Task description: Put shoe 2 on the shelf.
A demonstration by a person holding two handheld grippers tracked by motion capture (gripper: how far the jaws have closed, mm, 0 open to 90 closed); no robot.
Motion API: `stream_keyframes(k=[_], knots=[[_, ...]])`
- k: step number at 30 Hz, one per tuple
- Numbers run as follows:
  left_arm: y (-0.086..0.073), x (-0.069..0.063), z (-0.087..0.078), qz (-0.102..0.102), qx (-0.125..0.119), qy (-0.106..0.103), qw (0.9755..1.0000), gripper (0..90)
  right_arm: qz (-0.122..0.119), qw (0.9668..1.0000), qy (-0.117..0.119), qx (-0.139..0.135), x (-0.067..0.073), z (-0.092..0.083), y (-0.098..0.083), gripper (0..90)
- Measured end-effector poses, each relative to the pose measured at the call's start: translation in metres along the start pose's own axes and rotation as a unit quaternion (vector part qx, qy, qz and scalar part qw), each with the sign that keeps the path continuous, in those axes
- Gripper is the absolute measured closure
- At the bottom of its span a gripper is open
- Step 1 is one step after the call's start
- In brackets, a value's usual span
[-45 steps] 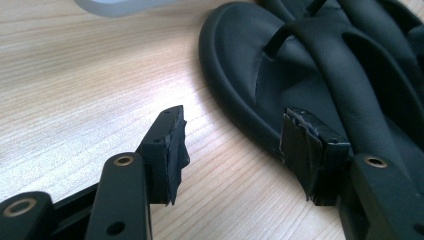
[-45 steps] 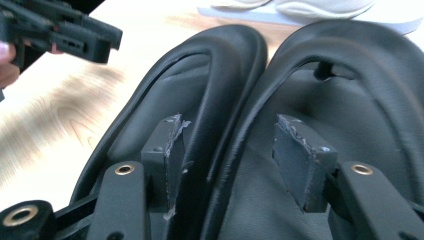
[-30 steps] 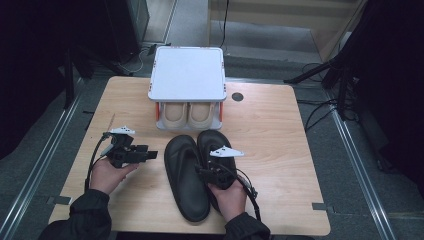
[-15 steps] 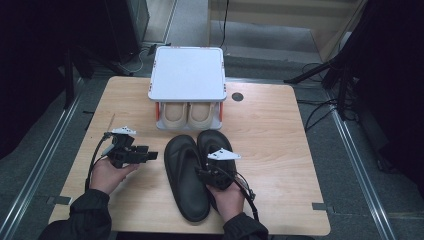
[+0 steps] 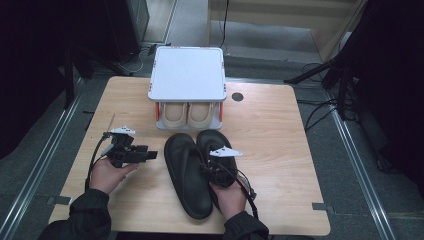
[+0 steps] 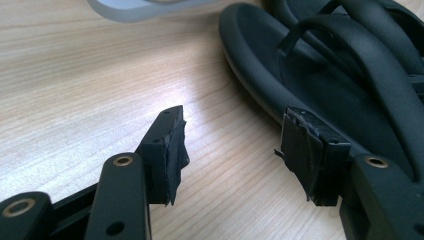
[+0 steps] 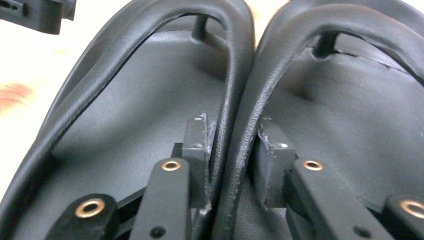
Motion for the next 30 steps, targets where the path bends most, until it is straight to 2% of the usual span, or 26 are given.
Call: stream_keyframes(k=[1, 3, 7, 12, 13, 14, 15, 16, 17, 18, 20, 25, 26, 27, 28, 29, 30], knots=[[0.0, 0.0, 0.0, 0.0, -0.003, -0.002, 1.0, 43.5, 0.0, 1.0, 0.0, 0.0, 0.0, 0.0, 0.0, 74.2], [0.001, 0.001, -0.001, 0.0, -0.003, -0.001, 1.0, 43.5, 0.017, 0.9998, 0.0, 0.004, -0.006, -0.002, 0.001, 76.1], [0.001, 0.002, -0.002, -0.002, -0.004, 0.0, 1.0, 43.5, 0.027, 0.9996, 0.005, 0.011, -0.011, -0.006, 0.003, 76.5], [0.0, 0.003, -0.003, -0.001, -0.003, 0.005, 1.0, 42.7, 0.014, 0.9991, 0.027, 0.028, -0.011, -0.017, 0.002, 76.6], [0.0, 0.004, -0.003, -0.001, -0.003, 0.004, 1.0, 42.5, 0.011, 0.9987, 0.038, 0.031, -0.01, -0.02, 0.002, 76.6], [0.0, 0.005, -0.004, -0.002, -0.002, 0.004, 1.0, 41.9, 0.003, 0.9976, 0.06, 0.033, -0.009, -0.025, 0.002, 76.5], [0.0, 0.005, -0.004, -0.002, -0.002, 0.004, 1.0, 41.9, 0.003, 0.9976, 0.06, 0.033, -0.009, -0.025, 0.002, 76.5], [0.001, 0.006, -0.005, -0.003, -0.004, 0.006, 1.0, 41.9, 0.0, 0.9966, 0.074, 0.035, -0.008, -0.029, 0.003, 76.5], [0.001, 0.007, -0.005, -0.005, -0.005, 0.006, 1.0, 41.7, -0.008, 0.9953, 0.09, 0.036, -0.007, -0.031, 0.003, 76.5], [0.0, 0.008, -0.007, -0.006, -0.004, 0.008, 0.9999, 41.6, -0.026, 0.9917, 0.121, 0.037, -0.003, -0.036, 0.005, 76.5], [0.0, 0.011, -0.009, -0.007, -0.005, 0.011, 0.9999, 41.1, -0.052, 0.9873, 0.146, 0.037, 0.002, -0.041, 0.007, 76.6], [-0.005, 0.019, -0.017, -0.016, -0.003, 0.025, 0.9996, 40.6, -0.116, 0.9753, 0.18, 0.056, 0.01, -0.038, 0.012, 76.6], [-0.006, 0.02, -0.019, -0.021, -0.005, 0.026, 0.9994, 40.6, -0.116, 0.9753, 0.18, 0.056, 0.01, -0.038, 0.012, 76.5], [-0.008, 0.021, -0.021, -0.021, -0.007, 0.028, 0.9994, 40.5, -0.124, 0.9731, 0.185, 0.061, 0.012, -0.035, 0.012, 76.5], [-0.009, 0.022, -0.023, -0.022, -0.008, 0.031, 0.9992, 40.4, -0.134, 0.969, 0.195, 0.073, 0.013, -0.031, 0.014, 76.5], [-0.011, 0.023, -0.025, -0.024, -0.008, 0.032, 0.9992, 40.4, -0.134, 0.969, 0.195, 0.073, 0.013, -0.031, 0.014, 76.5], [-0.013, 0.024, -0.027, -0.026, -0.008, 0.036, 0.999, 40.4, -0.139, 0.9673, 0.198, 0.077, 0.014, -0.029, 0.015, 76.5]])
Point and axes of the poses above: each handheld gripper's, and its own axes: z roughly forward along the jaws, y roughly out of its top, x roughly to its left, the point moved 5 cm from there along z, roughly forward along the jaws, and after that the axes turned 5 degrees about -x, right-handed, at the moved point
